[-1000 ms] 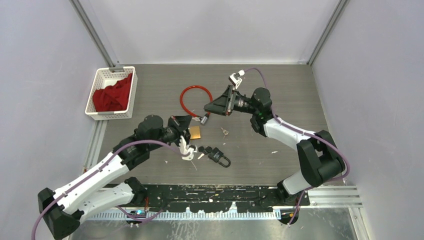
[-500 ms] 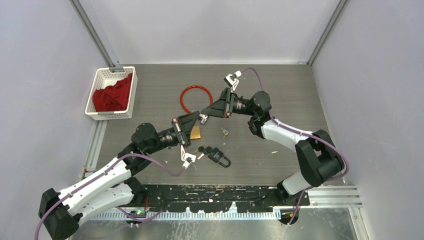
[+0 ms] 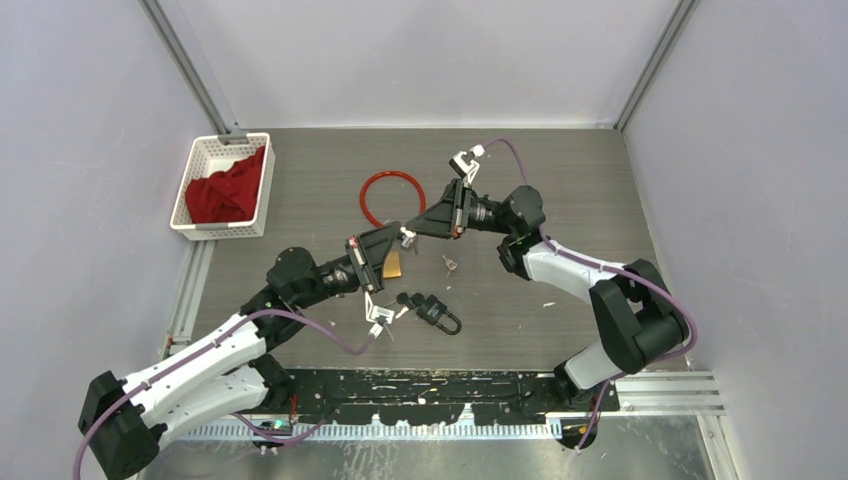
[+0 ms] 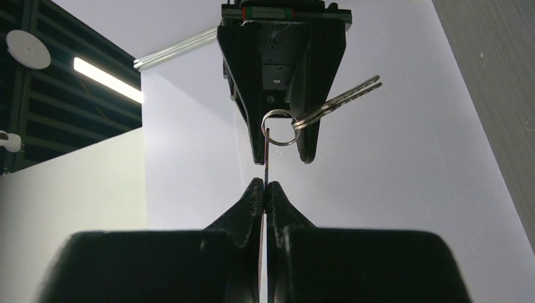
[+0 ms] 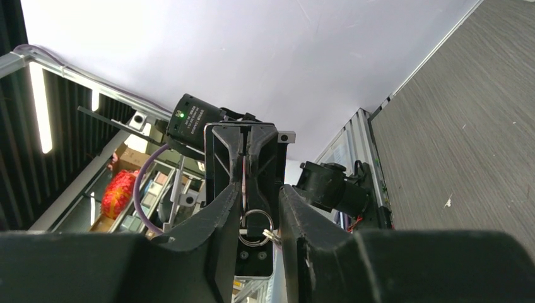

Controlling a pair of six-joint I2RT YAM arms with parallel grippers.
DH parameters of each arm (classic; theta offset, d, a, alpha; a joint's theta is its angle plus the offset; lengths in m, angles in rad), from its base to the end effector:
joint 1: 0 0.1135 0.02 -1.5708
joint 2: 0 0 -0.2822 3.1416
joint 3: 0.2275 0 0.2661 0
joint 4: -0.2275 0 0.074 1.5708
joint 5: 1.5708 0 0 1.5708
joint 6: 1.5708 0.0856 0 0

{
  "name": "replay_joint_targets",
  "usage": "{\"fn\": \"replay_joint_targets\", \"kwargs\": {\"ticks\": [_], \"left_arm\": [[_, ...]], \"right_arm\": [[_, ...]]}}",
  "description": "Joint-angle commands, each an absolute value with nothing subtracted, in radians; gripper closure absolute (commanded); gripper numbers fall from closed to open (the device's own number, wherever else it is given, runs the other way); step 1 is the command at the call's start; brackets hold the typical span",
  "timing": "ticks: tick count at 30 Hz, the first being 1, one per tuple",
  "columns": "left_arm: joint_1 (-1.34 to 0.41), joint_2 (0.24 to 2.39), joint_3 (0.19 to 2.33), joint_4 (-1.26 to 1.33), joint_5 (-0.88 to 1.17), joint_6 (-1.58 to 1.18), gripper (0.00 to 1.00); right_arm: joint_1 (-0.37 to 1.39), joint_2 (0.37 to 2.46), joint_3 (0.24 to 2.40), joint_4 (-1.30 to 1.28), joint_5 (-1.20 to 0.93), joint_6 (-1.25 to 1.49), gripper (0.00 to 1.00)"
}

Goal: Unlock with the key
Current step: Pick up the key from the center of the board.

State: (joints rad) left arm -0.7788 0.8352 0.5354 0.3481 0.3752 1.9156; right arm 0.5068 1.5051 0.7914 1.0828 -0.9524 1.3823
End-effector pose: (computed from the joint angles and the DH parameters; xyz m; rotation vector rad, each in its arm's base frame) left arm 0.1556 -0.1976 0.3109 1.5577 0.0420 0.6189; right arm 0.2739 0.2319 0.3154 -0.3581 1.7022 2.0632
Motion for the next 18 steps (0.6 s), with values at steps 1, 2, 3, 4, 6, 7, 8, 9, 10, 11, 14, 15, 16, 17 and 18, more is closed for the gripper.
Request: {"fn": "replay_joint_targets", "kwargs": {"ticks": [1, 2, 3, 4, 6, 7, 8, 9, 10, 11, 14, 15, 16, 17, 18], "left_arm": [[-0.783, 0.838, 0.536, 0.435, 0.363, 1.944, 1.0], [-0.782, 0.84, 0.537, 0.434, 0.359, 1.944, 1.0], [-0.783, 0.842, 0.536, 0.435, 0.355, 1.945, 1.0], [-0.783, 0.842, 0.535, 0.434, 0.352, 1.946, 1.0], [-0.783, 0.845, 0.535, 0.432, 0.349, 1.949, 1.0], [-0.782, 0.846, 0.535, 0.432, 0.348, 1.951, 1.0], [-0.782, 0.847, 0.535, 0.432, 0.347, 1.954, 1.0], [-0.783, 0.847, 0.535, 0.431, 0.342, 1.954, 1.0], [-0.782, 0.848, 0.534, 0.43, 0.339, 1.956, 1.0], [-0.783, 0.848, 0.535, 0.427, 0.333, 1.957, 1.0], [-0.783, 0.85, 0.541, 0.401, 0.302, 1.956, 1.0], [-0.782, 0.856, 0.546, 0.387, 0.285, 1.952, 1.0], [-0.782, 0.861, 0.549, 0.378, 0.263, 1.944, 0.98], [-0.783, 0.867, 0.552, 0.37, 0.239, 1.934, 0.88], [-0.782, 0.875, 0.558, 0.356, 0.208, 1.918, 0.74]], "right_arm": [[0.505, 1.466, 0.788, 1.139, -0.973, 1.403, 0.66], [0.505, 1.464, 0.788, 1.137, -0.979, 1.403, 0.66], [0.505, 1.461, 0.788, 1.137, -0.98, 1.4, 0.66], [0.505, 1.459, 0.786, 1.136, -0.98, 1.398, 0.66], [0.505, 1.455, 0.781, 1.135, -0.978, 1.396, 0.7], [0.505, 1.454, 0.78, 1.135, -0.975, 1.395, 0.74], [0.505, 1.453, 0.779, 1.135, -0.972, 1.393, 0.79], [0.504, 1.452, 0.779, 1.135, -0.967, 1.392, 0.85], [0.505, 1.45, 0.778, 1.137, -0.962, 1.388, 0.95], [0.505, 1.448, 0.778, 1.136, -0.956, 1.387, 0.99], [0.503, 1.431, 0.776, 1.114, -0.938, 1.363, 0.99], [0.5, 1.424, 0.777, 1.094, -0.937, 1.349, 0.99], [0.495, 1.418, 0.779, 1.065, -0.937, 1.339, 0.99], [0.491, 1.413, 0.779, 1.05, -0.937, 1.33, 0.99], [0.485, 1.409, 0.778, 1.036, -0.939, 1.324, 0.99]]}}
